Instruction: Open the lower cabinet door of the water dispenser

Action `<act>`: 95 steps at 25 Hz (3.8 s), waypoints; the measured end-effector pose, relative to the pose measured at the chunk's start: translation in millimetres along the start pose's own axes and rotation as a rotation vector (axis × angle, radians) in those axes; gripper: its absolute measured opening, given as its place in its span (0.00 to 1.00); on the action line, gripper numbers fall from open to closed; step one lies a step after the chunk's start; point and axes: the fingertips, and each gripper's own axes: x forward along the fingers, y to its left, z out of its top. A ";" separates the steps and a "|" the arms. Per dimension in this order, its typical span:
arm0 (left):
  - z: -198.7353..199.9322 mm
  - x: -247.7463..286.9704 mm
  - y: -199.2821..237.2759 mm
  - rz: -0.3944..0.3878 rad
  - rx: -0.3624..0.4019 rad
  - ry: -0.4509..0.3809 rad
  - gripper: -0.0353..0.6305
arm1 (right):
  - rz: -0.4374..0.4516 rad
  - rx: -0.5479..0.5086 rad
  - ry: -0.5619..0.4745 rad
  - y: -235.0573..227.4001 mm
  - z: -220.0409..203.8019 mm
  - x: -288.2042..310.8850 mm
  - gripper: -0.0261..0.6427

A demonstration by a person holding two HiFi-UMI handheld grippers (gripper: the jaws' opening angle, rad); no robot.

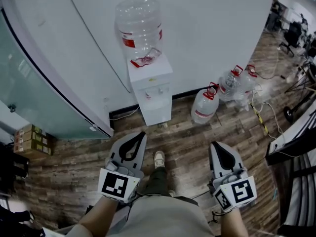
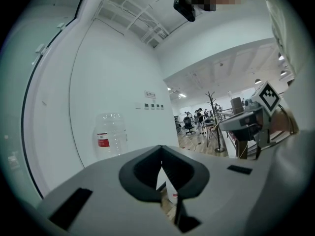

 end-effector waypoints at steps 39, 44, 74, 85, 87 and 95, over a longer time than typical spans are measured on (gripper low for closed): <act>-59.6 253.1 181.1 -0.090 0.000 0.031 0.06 | -0.079 0.040 0.093 -131.4 4.8 304.8 0.05; -63.1 263.7 185.5 -0.027 -0.022 0.044 0.06 | -0.034 0.050 0.085 -148.0 2.9 317.3 0.06; -272.4 343.5 155.9 0.138 -0.083 0.165 0.06 | 0.307 0.040 0.127 -231.1 -223.7 425.2 0.40; -400.4 360.8 157.3 0.158 -0.092 0.174 0.06 | 0.376 -0.011 0.175 -235.9 -403.7 497.0 0.43; -424.2 363.0 156.6 0.156 -0.099 0.176 0.06 | 0.391 -0.014 0.195 -235.2 -435.3 510.0 0.44; -496.9 376.9 163.7 0.183 -0.117 0.162 0.06 | 0.457 0.017 0.277 -230.7 -560.7 560.5 0.48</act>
